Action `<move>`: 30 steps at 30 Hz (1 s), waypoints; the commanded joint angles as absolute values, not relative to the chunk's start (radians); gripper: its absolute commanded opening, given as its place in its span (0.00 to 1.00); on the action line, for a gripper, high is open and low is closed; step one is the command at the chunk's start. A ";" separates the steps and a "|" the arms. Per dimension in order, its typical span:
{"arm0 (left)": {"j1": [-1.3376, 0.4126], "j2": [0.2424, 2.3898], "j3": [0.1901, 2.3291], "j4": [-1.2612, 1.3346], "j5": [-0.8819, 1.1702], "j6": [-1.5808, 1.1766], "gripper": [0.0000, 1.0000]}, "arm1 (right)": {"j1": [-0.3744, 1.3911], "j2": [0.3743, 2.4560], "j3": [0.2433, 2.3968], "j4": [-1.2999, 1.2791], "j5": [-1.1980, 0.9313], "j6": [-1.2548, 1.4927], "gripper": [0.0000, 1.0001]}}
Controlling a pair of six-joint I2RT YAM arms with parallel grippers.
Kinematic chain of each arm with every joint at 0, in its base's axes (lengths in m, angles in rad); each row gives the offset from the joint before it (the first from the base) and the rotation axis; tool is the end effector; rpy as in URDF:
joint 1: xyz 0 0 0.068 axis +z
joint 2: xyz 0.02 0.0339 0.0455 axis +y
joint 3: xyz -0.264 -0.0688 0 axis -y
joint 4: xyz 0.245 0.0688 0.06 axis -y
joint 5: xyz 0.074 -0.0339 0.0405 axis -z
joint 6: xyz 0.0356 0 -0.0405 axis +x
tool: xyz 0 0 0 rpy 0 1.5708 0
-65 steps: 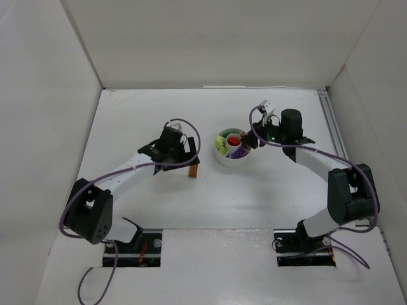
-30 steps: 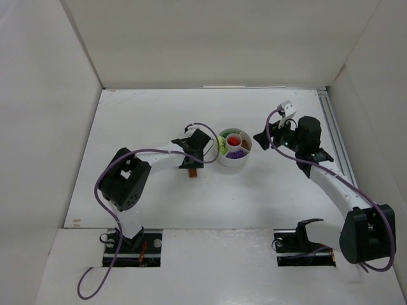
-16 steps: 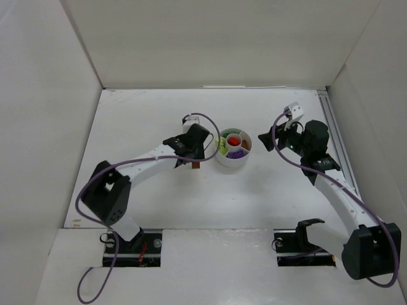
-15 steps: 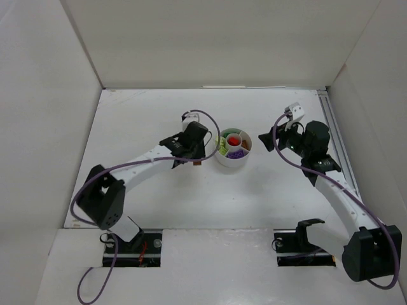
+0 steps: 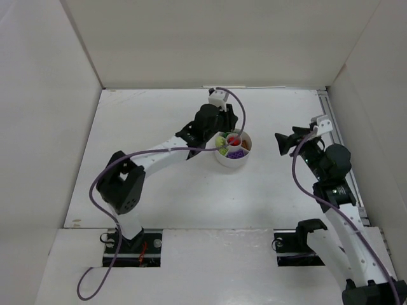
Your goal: Sort the legos into containers by color
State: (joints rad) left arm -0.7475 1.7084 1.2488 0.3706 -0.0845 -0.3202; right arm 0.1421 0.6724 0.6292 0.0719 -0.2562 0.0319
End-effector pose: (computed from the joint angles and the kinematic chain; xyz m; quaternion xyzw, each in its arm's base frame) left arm 0.3038 -0.2775 0.3104 0.1284 0.7265 -0.3163 0.5964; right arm 0.1662 0.0329 0.3304 -0.1295 0.6851 0.1505 0.7009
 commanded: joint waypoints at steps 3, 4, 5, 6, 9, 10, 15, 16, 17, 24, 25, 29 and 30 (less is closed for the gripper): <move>-0.811 1.807 1.393 0.502 -0.080 -0.249 0.18 | 0.129 0.583 0.594 0.084 -0.141 0.066 0.71; -0.811 1.836 1.419 0.511 -0.080 -0.258 0.18 | 0.129 0.583 0.594 0.084 -0.141 0.066 0.71; -0.811 1.850 1.430 0.511 -0.048 -0.258 0.18 | 0.129 0.574 0.594 0.084 -0.141 0.066 0.71; -0.811 1.861 1.430 0.524 -0.048 -0.271 0.18 | 0.129 0.574 0.594 0.084 -0.132 0.066 0.71; -0.822 1.908 1.453 0.554 -0.049 -0.272 0.18 | 0.129 0.584 0.594 0.084 -0.143 0.066 0.71; -0.834 1.920 1.465 0.554 -0.049 -0.272 0.18 | 0.129 0.595 0.594 0.084 -0.143 0.066 0.71; -0.844 1.980 1.485 0.572 -0.078 -0.272 0.18 | 0.129 0.617 0.594 0.084 -0.153 0.055 0.71; -0.844 1.980 1.485 0.572 -0.078 -0.272 0.18 | 0.129 0.617 0.594 0.084 -0.153 0.055 0.71; -0.844 1.980 1.485 0.572 -0.089 -0.272 0.18 | 0.129 0.626 0.594 0.084 -0.163 0.055 0.71; -0.853 1.977 1.422 0.598 -0.112 -0.272 0.22 | 0.129 0.635 0.594 0.084 -0.163 0.055 0.71; -0.853 1.977 1.413 0.598 -0.124 -0.272 0.22 | 0.129 0.644 0.594 0.084 -0.172 0.055 0.71; -0.865 1.968 1.387 0.621 -0.138 -0.261 0.28 | 0.129 0.644 0.594 0.084 -0.172 0.055 0.71; -0.865 1.968 1.376 0.621 -0.147 -0.261 0.28 | 0.129 0.644 0.594 0.084 -0.172 0.055 0.71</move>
State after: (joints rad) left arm -0.8570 2.0071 1.3968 0.5491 -0.1184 -0.2733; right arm 0.1368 0.6498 0.5911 0.0582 -0.1646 0.0532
